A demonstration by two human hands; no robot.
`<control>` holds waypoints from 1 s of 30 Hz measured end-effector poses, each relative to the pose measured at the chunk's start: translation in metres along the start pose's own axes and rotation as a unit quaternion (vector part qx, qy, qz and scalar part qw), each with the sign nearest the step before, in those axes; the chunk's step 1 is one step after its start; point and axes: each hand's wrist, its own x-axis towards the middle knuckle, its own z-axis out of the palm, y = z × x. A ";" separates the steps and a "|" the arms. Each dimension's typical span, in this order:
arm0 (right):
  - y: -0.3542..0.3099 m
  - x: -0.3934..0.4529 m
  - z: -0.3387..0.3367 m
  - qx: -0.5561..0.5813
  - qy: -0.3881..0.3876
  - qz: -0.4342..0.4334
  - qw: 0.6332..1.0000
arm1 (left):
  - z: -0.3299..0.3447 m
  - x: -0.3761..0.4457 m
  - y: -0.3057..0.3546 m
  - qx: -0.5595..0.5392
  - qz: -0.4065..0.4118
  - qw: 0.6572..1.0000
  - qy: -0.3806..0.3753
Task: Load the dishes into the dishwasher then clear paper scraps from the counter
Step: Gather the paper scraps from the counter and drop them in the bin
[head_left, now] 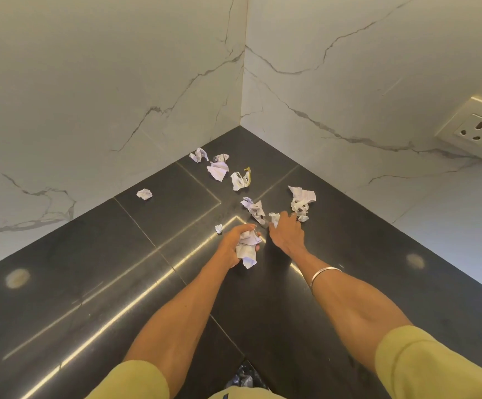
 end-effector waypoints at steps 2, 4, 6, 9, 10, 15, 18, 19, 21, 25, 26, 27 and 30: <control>0.002 -0.004 -0.001 0.044 0.002 0.012 0.999 | 0.001 -0.003 -0.001 -0.011 0.002 1.000 0.007; 0.006 -0.009 -0.003 0.098 0.010 0.026 0.995 | 0.002 -0.007 -0.003 -0.030 0.005 0.999 0.016; 0.010 -0.018 -0.008 0.149 0.025 0.048 0.987 | 0.002 -0.013 -0.007 -0.040 0.007 0.999 0.021; 0.011 -0.036 -0.014 0.195 0.015 0.075 0.978 | -0.001 -0.021 -0.015 -0.043 0.006 0.999 0.028; 0.011 -0.044 -0.016 0.200 0.014 0.082 0.976 | -0.001 -0.025 -0.017 -0.033 0.003 0.999 0.028; 0.019 -0.083 -0.019 0.204 0.020 0.118 0.972 | 0.002 -0.046 -0.035 -0.027 0.009 0.999 0.027; 0.022 -0.111 -0.020 0.223 0.028 0.123 0.967 | 0.001 -0.058 -0.048 -0.026 0.013 0.999 0.027; 0.022 -0.118 -0.019 0.230 0.026 0.117 0.966 | 0.001 -0.060 -0.052 -0.028 0.018 0.999 0.032; 0.022 -0.134 -0.017 0.251 0.019 0.112 0.961 | -0.002 -0.062 -0.061 -0.031 0.023 0.998 0.044; 0.020 -0.167 -0.020 0.300 0.023 0.099 0.949 | -0.008 -0.075 -0.081 0.000 0.023 0.998 0.066; 0.020 -0.177 -0.021 0.304 0.022 0.097 0.947 | -0.007 -0.083 -0.086 0.005 0.020 0.998 0.067; 0.021 -0.187 -0.021 0.307 0.021 0.096 0.947 | -0.006 -0.090 -0.092 0.004 0.016 0.997 0.069; 0.031 -0.212 -0.012 0.311 0.017 0.096 0.945 | -0.008 -0.102 -0.116 -0.013 0.010 0.997 0.072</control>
